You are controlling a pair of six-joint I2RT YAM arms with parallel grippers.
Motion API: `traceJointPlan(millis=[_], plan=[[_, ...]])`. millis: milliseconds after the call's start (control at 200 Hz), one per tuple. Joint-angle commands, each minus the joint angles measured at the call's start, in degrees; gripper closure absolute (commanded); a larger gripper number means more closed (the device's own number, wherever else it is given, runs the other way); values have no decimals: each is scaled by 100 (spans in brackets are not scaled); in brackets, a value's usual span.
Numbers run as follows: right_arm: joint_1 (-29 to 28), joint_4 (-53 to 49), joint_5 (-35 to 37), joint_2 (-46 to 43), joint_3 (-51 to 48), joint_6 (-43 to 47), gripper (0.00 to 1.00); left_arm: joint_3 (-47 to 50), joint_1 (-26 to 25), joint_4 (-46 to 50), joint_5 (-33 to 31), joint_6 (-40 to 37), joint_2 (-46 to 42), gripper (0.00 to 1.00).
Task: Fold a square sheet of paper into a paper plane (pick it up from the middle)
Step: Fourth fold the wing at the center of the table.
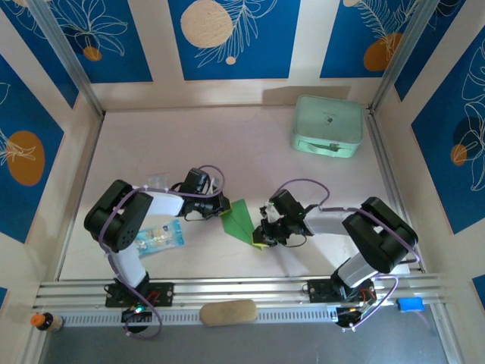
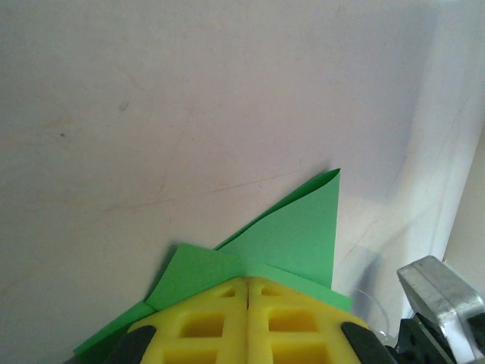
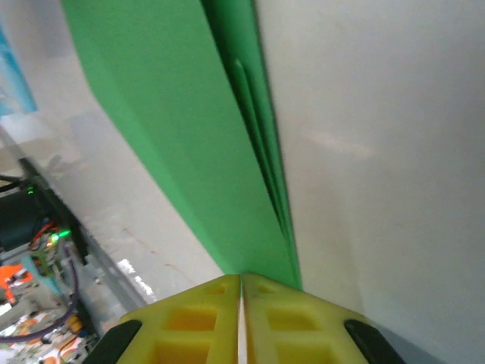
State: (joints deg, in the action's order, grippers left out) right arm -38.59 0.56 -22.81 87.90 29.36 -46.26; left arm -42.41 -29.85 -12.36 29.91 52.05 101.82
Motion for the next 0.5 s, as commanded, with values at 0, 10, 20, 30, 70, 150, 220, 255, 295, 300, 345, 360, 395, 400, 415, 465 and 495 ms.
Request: traceJointPlan(millis=[0,10,20,30,70,150,220,255,295,300,345,360,395,400,415,465,495], plan=[[0,-68,-68,-29,-512,-168,90,77,128,557,-450,-84,193,100],[-4,-35,-88,-63,-557,-200,90,76,128,559,-457,-82,197,100],[-7,-9,-113,-102,-601,-228,90,71,128,566,-455,-79,198,100],[-15,20,-128,-131,-652,-253,90,70,128,572,-459,-81,202,100],[-42,93,-136,-337,-817,-369,90,75,128,593,-477,-81,207,100],[-61,109,-54,-753,-1122,-567,91,67,126,612,-501,-73,224,100],[-61,85,-9,-1083,-1345,-686,91,75,128,573,-497,-49,225,100],[-61,-4,37,-1237,-1403,-739,92,75,128,564,-487,-48,222,100],[-72,-100,80,-1415,-1432,-754,91,82,128,555,-470,-37,209,100],[-71,-113,82,-1437,-1433,-753,91,87,128,553,-465,-37,204,100],[-85,-194,121,-1638,-1406,-744,91,114,128,530,-460,-24,168,100],[-87,-234,138,-1701,-1381,-743,91,125,128,520,-461,-16,148,100],[-87,-388,198,-1833,-1292,-732,90,157,120,495,-452,17,116,100],[-87,-420,207,-1840,-1275,-729,90,156,119,492,-452,21,109,100],[-87,-515,247,-1892,-1219,-736,90,170,119,483,-446,32,90,100],[-92,-758,328,-1996,-1023,-722,89,211,119,493,-451,50,28,100],[-81,-848,374,-2030,-915,-732,86,231,119,502,-467,74,-7,100]])
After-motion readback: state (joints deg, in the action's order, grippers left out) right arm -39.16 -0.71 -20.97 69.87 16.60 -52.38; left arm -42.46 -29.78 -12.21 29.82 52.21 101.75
